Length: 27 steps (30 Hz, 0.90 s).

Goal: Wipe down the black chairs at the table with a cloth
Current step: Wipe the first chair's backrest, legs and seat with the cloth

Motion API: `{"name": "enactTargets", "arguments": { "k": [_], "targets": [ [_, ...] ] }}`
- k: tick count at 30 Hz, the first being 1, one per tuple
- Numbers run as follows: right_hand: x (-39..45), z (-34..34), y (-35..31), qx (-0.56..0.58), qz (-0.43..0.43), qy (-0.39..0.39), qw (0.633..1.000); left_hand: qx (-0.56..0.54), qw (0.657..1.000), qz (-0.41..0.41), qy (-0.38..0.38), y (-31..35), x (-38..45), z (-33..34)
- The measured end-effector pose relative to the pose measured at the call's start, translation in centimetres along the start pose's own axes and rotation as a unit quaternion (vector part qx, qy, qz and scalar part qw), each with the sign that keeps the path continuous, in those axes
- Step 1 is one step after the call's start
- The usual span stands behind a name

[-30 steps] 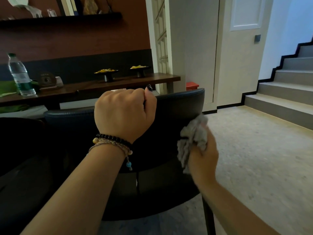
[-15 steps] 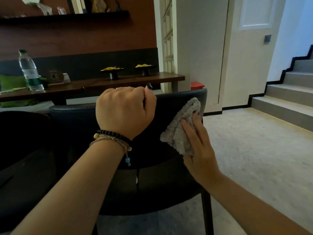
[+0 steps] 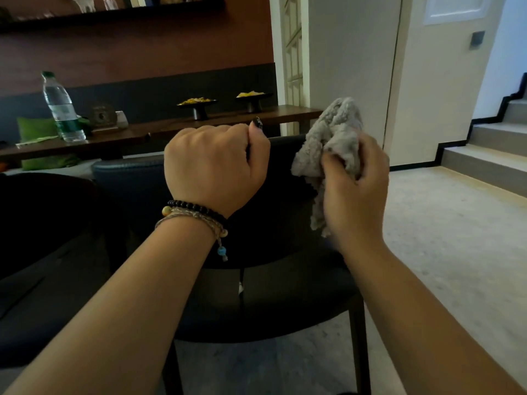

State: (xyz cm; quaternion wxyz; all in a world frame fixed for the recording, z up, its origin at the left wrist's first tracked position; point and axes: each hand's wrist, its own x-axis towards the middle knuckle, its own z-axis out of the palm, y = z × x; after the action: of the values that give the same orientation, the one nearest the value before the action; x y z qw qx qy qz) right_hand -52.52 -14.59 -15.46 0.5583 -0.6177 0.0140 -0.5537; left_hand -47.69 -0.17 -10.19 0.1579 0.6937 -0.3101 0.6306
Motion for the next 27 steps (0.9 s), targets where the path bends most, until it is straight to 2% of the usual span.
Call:
{"name": "enactTargets", "arguments": {
  "k": [2, 5, 10, 13, 15, 17, 21, 27],
  "targets": [
    [-0.1, 0.2, 0.0, -0.026, -0.002, 0.021, 0.999, -0.005, 1.000, -0.002, -0.003, 0.0, 0.0, -0.1],
    [-2.2, 0.6, 0.7, -0.064, -0.085, 0.042, 0.993, -0.001, 1.000, -0.008, -0.014, 0.2, 0.0, -0.1],
    [-4.2, -0.2, 2.7, -0.133, -0.213, -0.043, 0.967, -0.005, 1.000, -0.011, -0.020, 0.2, 0.1, -0.2],
    [-1.4, -0.5, 2.3, -0.114, -0.241, 0.002, 0.964, -0.008, 1.000, -0.010, -0.017, 0.1, 0.1, -0.1],
    [-1.0, 0.0, 2.3, -0.122, -0.241, 0.005, 0.963, -0.012, 1.000, -0.013, -0.023, 0.1, 0.0, -0.1],
    [-2.4, 0.4, 3.2, -0.167, -0.253, -0.031, 0.952, -0.010, 0.999, -0.015, -0.030, 0.0, -0.1, 0.0],
    [-4.0, -1.5, 6.2, -0.238, -0.333, -0.113, 0.906, 0.004, 0.999, -0.017, -0.033, 0.1, -0.2, 0.2],
    [-2.7, -2.5, 5.3, -0.220, -0.341, -0.137, 0.904, -0.032, 0.997, 0.026, -0.068, -0.7, -0.2, -0.4]
  ]
}}
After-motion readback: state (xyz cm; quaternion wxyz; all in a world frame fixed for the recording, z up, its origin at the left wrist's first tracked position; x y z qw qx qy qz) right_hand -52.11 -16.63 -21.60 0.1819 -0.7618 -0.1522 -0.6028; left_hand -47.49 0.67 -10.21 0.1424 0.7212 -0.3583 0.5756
